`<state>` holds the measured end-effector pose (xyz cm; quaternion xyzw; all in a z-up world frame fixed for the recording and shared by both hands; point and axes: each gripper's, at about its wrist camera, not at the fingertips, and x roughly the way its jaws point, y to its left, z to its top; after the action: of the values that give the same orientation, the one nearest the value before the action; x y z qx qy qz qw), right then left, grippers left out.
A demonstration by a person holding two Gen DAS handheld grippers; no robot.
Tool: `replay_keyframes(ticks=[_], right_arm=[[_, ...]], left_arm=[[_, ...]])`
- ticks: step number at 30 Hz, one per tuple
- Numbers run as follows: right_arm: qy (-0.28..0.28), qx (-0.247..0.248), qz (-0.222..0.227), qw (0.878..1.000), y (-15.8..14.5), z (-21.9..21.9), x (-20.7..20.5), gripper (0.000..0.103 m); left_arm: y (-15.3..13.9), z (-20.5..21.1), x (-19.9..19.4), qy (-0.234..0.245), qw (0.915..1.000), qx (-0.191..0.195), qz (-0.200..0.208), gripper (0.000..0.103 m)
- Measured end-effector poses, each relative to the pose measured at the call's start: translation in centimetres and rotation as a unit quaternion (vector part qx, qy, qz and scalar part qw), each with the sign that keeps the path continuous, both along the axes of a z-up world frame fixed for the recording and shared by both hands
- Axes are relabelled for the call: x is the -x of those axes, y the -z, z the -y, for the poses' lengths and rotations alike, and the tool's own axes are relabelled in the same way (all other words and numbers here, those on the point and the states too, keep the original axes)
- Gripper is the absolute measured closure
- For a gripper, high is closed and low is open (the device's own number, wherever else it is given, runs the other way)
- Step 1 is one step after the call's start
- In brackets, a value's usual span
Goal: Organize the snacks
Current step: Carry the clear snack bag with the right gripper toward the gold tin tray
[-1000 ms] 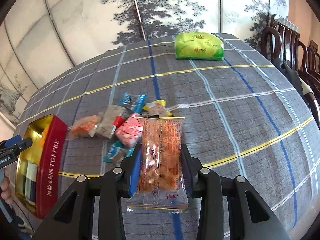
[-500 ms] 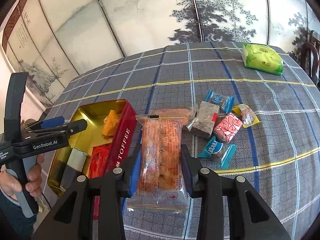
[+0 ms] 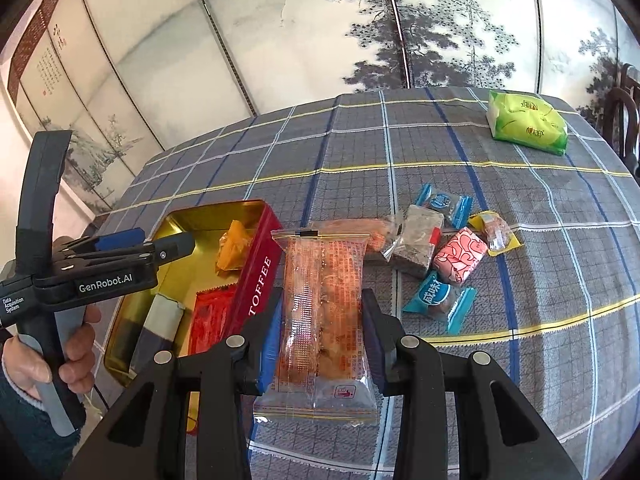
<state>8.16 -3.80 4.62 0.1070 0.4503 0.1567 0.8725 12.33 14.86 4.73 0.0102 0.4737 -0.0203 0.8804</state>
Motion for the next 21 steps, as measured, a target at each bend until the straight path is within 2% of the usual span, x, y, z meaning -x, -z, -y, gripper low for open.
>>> replay_keyframes(ticks=[8,13,21], right_arm=[[-0.010,-0.011,-0.005,1.000,0.2,-0.8,0.2,0.065],[-0.023,-0.025,-0.012,0.999,0.5,-1.8,0.1,0.065],[-0.073,-0.048,-0.019,0.996,0.4,-5.6,0.8,0.065]], left_arm=[[-0.9,-0.3,0.0,-0.005,1.0000,-0.003,0.006,0.019],[-2.0,-0.6,-0.2,-0.007,0.9999,0.013,0.009,0.019],[-4.1,-0.5,-1.5,-0.007,0.9998,0.018,0.009,0.019]])
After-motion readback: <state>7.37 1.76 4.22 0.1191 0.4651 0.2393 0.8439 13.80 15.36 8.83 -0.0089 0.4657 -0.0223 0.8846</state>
